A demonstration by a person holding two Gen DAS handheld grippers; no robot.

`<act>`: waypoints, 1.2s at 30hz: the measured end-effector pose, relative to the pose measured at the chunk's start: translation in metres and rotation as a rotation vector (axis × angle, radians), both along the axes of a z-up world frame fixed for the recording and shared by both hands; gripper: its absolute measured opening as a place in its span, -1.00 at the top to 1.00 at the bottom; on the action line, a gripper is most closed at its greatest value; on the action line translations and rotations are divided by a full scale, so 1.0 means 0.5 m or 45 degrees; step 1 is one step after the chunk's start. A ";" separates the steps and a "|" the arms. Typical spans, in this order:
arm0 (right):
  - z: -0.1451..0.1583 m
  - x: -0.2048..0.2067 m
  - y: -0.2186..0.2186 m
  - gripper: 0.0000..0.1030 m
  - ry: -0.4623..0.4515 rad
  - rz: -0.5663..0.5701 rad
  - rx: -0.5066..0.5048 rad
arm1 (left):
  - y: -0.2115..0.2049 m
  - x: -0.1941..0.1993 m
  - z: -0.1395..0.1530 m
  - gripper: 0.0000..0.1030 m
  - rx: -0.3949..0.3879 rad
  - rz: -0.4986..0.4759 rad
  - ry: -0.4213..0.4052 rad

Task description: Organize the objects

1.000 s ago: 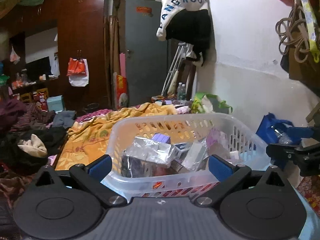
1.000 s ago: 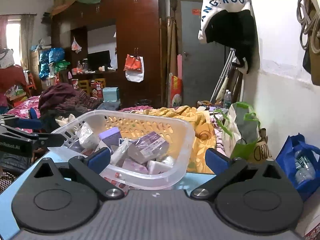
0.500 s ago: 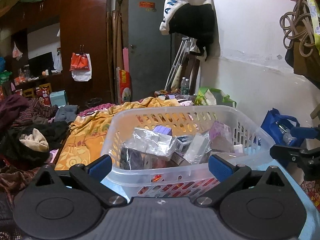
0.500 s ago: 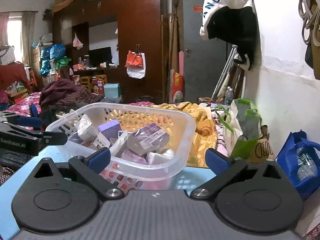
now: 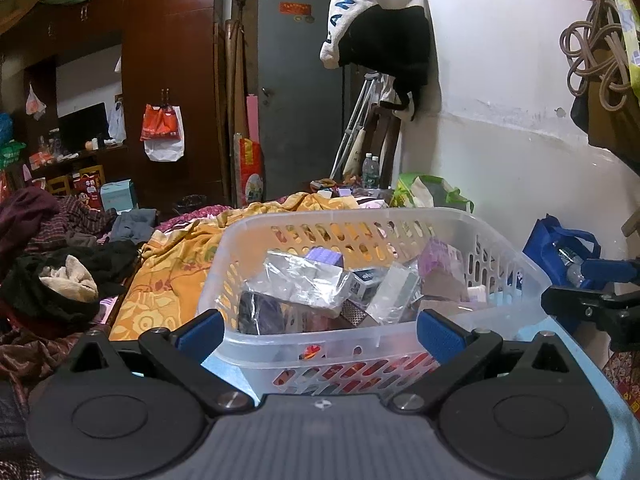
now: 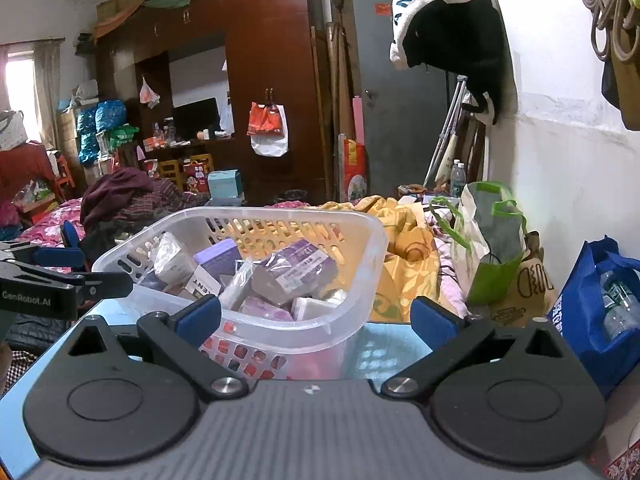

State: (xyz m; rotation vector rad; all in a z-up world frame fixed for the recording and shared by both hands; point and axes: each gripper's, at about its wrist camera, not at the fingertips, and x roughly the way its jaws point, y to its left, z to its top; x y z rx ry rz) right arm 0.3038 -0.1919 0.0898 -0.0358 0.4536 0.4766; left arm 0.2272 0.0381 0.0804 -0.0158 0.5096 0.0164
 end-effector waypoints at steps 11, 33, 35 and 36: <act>0.000 -0.004 0.003 -1.00 -0.006 0.002 -0.015 | -0.006 0.000 -0.006 -1.00 0.007 -0.008 0.007; 0.003 -0.010 0.005 -1.00 -0.031 0.000 -0.039 | -0.010 -0.006 -0.007 -1.00 0.009 -0.016 -0.001; 0.003 -0.010 0.005 -1.00 -0.030 0.001 -0.042 | -0.009 -0.008 -0.006 -1.00 0.010 -0.017 -0.003; 0.003 -0.010 0.005 -1.00 -0.030 0.001 -0.043 | -0.010 -0.009 -0.006 -1.00 0.009 -0.018 -0.005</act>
